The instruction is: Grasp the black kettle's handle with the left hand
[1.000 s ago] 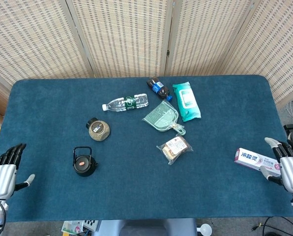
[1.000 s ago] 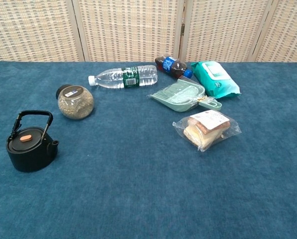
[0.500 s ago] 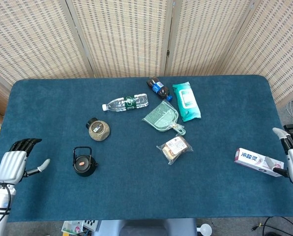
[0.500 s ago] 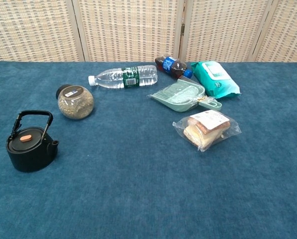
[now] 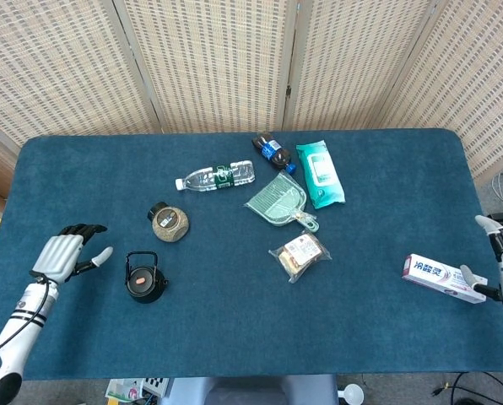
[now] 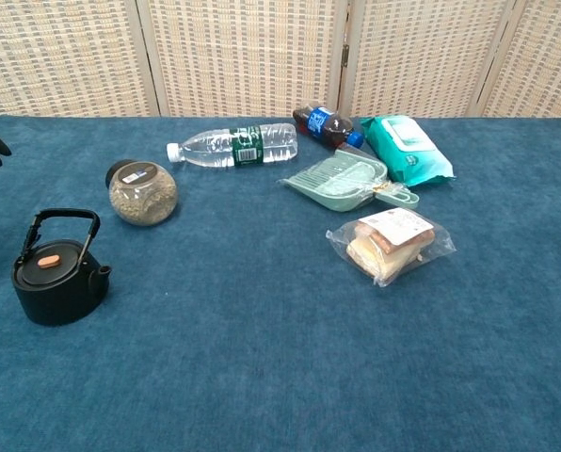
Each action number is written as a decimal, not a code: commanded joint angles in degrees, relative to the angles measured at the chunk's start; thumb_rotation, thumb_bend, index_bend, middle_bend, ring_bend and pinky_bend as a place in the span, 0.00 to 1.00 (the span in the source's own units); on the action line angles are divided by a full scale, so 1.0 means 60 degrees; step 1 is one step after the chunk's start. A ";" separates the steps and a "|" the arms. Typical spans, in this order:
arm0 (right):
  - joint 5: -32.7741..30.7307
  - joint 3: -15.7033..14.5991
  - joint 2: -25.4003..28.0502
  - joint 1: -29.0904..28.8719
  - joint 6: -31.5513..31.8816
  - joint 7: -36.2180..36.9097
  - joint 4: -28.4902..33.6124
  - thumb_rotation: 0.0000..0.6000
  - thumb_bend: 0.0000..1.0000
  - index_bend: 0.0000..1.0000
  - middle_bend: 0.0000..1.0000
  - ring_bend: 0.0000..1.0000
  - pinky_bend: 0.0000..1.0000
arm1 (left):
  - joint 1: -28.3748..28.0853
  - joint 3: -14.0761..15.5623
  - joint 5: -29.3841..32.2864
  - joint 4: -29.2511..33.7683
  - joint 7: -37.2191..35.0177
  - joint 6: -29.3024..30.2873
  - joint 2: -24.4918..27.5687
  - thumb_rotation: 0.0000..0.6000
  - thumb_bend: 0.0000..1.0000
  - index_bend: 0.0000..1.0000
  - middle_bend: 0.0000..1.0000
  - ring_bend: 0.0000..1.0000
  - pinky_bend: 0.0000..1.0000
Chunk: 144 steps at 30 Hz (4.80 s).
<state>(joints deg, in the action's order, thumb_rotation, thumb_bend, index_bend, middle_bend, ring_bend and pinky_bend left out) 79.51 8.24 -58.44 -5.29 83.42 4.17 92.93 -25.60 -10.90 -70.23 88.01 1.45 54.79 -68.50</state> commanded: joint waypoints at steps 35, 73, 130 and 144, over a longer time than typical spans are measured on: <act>-0.0143 -0.0152 -0.0019 0.0281 0.0024 0.0363 -0.0020 1.00 0.28 0.12 0.18 0.14 0.03 | -0.1659 0.0516 0.0656 0.0003 -0.0100 -0.1917 -0.0517 0.00 0.13 0.29 0.44 0.26 0.13; -0.0019 -0.0167 -0.0109 0.0383 0.0079 0.0673 -0.0241 1.00 0.28 0.12 0.18 0.14 0.03 | -0.0617 0.1377 -0.0843 0.3043 0.1448 0.0720 0.0629 0.39 0.13 0.32 0.48 0.28 0.13; -0.0184 0.0183 0.0127 0.0436 0.0553 0.0409 -0.0097 1.00 0.28 0.12 0.18 0.14 0.03 | -0.1080 0.1771 -0.0490 0.1250 0.3955 -0.0028 -0.0060 1.00 0.13 0.00 0.06 0.03 0.09; -0.0228 0.0166 0.0095 0.0558 0.0630 0.0518 -0.0192 1.00 0.28 0.12 0.18 0.14 0.03 | -0.1599 0.1458 -0.0223 0.0385 0.3721 -0.0492 -0.0560 1.00 0.13 0.00 0.06 0.03 0.09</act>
<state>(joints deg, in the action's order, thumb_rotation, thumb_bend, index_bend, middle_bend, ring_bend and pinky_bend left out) 78.14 9.24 -57.87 -1.94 87.20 7.28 91.78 -34.93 -1.95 -71.53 90.72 24.07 52.01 -71.58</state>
